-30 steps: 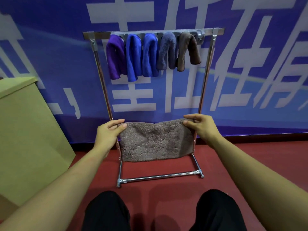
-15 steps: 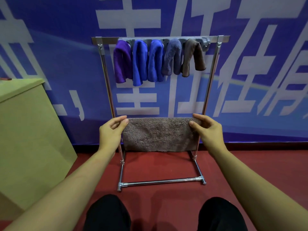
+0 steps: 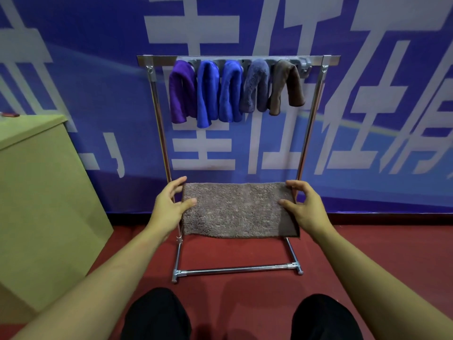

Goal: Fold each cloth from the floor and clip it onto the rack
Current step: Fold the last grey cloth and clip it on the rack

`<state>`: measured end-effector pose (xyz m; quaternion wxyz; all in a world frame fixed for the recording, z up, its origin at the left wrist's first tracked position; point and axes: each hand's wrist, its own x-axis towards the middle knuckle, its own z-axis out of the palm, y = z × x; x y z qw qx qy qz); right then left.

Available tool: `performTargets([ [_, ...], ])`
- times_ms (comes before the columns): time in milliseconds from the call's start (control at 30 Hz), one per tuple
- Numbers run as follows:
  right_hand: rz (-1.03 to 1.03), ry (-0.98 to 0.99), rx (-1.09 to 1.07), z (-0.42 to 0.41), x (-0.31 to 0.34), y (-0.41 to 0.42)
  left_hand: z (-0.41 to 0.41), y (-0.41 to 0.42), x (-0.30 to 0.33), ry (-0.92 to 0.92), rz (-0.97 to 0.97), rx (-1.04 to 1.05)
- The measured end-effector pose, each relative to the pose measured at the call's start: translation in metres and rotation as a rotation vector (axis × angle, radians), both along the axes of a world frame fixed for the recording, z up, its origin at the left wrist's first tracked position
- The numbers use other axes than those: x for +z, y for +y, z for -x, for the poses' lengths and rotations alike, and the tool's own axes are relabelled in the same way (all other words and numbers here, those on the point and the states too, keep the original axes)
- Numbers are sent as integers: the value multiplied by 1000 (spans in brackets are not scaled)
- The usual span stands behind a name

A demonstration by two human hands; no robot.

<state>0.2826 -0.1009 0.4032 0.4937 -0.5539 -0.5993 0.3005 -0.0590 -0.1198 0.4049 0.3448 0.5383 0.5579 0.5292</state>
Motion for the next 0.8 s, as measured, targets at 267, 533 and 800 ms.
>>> performTargets([
  [267,-3,-108,-55,-1,-10,3,6,6,-12,220,-51,60],
  [533,147,102,194,-7,-21,3,2,5,-13,-33,98,-118],
  [800,93,-198,182,-14,-22,10,2,10,-13,383,112,-202],
])
